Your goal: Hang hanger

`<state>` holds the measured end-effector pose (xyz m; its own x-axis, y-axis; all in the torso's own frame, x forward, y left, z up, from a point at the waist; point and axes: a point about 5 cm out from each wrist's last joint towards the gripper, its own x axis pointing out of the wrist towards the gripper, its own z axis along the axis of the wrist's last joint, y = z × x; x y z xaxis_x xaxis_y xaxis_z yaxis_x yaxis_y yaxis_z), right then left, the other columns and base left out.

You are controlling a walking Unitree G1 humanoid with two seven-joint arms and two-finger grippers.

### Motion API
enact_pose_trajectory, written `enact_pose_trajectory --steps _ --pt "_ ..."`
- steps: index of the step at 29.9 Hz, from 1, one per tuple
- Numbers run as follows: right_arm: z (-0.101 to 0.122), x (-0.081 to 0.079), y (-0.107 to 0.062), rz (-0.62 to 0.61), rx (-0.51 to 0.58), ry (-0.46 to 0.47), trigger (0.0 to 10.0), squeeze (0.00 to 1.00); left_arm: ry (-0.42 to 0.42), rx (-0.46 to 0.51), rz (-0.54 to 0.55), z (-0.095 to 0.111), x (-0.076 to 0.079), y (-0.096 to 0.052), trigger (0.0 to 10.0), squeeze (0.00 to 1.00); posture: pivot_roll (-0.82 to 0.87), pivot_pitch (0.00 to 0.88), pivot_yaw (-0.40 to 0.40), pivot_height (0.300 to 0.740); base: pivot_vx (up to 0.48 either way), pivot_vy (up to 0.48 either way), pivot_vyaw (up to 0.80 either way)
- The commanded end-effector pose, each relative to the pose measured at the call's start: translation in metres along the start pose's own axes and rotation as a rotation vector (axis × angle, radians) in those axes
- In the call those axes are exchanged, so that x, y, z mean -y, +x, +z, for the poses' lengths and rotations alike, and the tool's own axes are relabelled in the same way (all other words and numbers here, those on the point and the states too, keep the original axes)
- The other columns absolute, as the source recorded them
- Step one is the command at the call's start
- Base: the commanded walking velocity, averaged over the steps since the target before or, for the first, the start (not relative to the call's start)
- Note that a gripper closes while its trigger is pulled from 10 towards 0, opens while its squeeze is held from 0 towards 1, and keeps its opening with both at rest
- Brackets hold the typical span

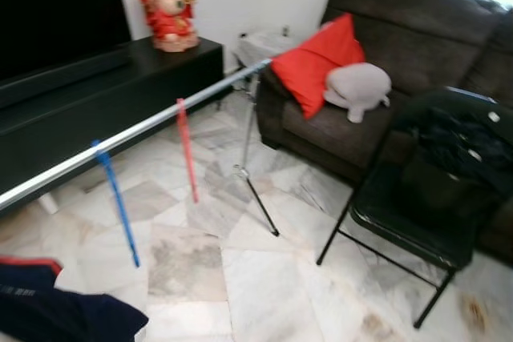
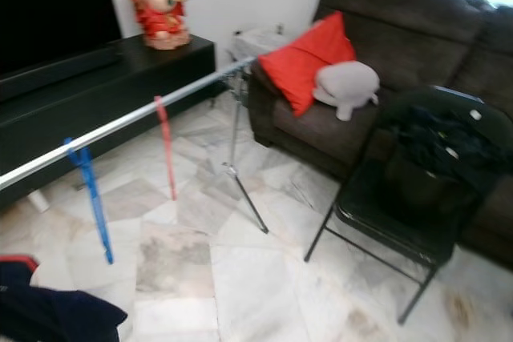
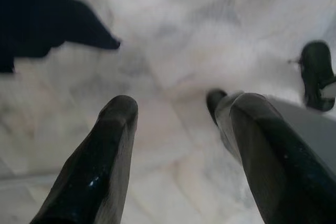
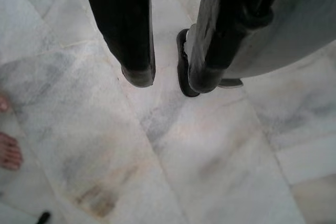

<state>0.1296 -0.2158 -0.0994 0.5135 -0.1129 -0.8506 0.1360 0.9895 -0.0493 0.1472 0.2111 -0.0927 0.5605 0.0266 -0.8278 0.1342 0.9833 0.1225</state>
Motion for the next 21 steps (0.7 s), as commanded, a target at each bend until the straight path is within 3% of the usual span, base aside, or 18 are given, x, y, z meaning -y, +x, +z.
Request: enact_pose_trajectory --steps 1,6,13,21 --pt "0.005 -0.005 0.001 0.008 0.013 0.000 10.0 0.00 0.011 -0.011 -0.002 -0.003 -0.002 -0.001 10.0 0.00 -0.01 0.007 0.033 0.740 0.000 0.000 -0.79" --pt "0.010 -0.011 0.003 0.014 0.022 -0.002 10.0 0.00 0.003 0.018 0.000 0.005 -0.002 0.001 10.0 0.00 -0.01 0.000 0.030 0.740 0.000 0.000 -0.79" --pt "0.014 -0.001 0.003 -0.001 0.023 0.006 10.0 0.00 -0.019 0.043 0.000 0.014 -0.001 0.003 10.0 0.00 0.00 0.000 0.019 0.740 0.000 0.000 -0.79" --pt "0.014 -0.004 0.004 0.000 0.015 0.005 10.0 0.00 -0.025 0.036 -0.002 0.014 -0.002 0.003 10.0 0.00 0.00 0.000 0.019 0.740 0.000 0.000 -0.79"
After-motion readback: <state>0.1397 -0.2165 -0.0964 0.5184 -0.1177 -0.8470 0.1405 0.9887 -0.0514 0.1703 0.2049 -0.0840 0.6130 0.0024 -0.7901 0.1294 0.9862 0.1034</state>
